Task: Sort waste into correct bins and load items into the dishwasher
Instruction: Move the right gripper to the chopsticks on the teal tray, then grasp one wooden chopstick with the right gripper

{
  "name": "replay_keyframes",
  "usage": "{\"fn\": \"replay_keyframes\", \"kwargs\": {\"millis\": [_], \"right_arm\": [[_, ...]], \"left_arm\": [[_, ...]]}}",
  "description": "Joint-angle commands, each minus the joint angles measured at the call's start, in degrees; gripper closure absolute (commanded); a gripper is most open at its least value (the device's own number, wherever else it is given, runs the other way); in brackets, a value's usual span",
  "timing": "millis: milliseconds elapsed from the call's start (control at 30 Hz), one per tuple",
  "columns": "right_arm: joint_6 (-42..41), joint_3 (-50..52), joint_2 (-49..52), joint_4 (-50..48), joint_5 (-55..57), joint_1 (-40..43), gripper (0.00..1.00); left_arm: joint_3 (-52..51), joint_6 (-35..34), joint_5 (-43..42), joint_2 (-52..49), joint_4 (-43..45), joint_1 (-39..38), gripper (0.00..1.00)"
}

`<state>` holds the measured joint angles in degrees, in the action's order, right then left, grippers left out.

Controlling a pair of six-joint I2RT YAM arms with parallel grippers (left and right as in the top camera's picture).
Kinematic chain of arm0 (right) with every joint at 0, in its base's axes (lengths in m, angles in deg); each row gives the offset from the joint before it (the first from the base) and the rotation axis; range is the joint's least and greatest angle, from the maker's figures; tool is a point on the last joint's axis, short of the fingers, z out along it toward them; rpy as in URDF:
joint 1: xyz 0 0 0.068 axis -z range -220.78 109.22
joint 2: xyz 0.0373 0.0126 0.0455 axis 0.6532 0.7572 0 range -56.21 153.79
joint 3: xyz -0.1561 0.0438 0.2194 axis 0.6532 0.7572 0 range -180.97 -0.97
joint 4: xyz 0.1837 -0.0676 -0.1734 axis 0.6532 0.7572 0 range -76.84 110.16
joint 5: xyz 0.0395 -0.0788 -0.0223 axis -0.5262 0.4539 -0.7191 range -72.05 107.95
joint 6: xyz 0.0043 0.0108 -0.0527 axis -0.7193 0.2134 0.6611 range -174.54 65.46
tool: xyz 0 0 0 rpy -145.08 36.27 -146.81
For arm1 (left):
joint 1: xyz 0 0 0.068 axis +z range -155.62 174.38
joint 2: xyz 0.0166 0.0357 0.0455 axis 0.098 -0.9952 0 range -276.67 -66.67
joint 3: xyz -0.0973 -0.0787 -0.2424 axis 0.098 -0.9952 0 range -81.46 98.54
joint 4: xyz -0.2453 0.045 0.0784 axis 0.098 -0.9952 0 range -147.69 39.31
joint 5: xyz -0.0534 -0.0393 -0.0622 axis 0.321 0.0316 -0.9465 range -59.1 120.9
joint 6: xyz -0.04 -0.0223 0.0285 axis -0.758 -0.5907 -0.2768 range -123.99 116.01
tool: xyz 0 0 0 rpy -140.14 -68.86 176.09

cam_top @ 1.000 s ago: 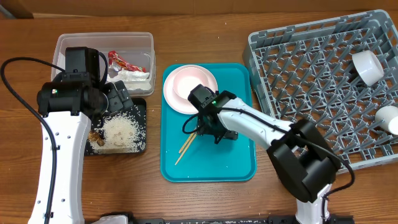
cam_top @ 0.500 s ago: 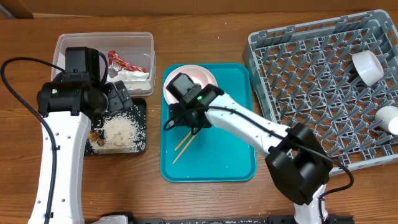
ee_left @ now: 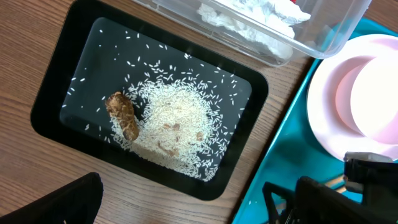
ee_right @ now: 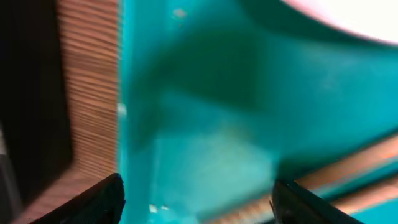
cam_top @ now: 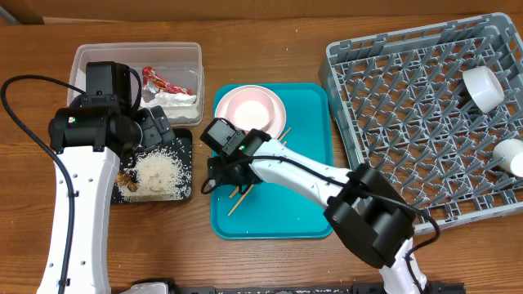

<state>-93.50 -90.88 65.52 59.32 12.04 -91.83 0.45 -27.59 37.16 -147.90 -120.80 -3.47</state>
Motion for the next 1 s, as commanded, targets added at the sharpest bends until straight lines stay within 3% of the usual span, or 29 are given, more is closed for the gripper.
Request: {"fn": "replay_keyframes", "kwargs": {"millis": [0, 300, 633, 967], "right_arm": [[0.2, 0.2, 0.2, 2.4, 2.1, 0.2, 0.19], [0.2, 0.2, 0.2, 14.8, 7.8, 0.5, 0.13], [6.3, -1.0, -4.4, 18.3, 8.9, 2.4, 0.09], [4.3, -1.2, -11.9, 21.0, 11.0, 13.2, 0.1]], "left_arm": [[0.7, -0.4, 0.1, 0.0, 0.1, 0.3, 0.0], [0.7, -0.4, 0.1, 0.0, 0.1, 0.3, 0.0], [0.7, -0.4, 0.1, 0.0, 0.1, 0.3, 0.0], [0.7, -0.4, 0.1, 0.0, 0.1, 0.3, 0.0]]}}
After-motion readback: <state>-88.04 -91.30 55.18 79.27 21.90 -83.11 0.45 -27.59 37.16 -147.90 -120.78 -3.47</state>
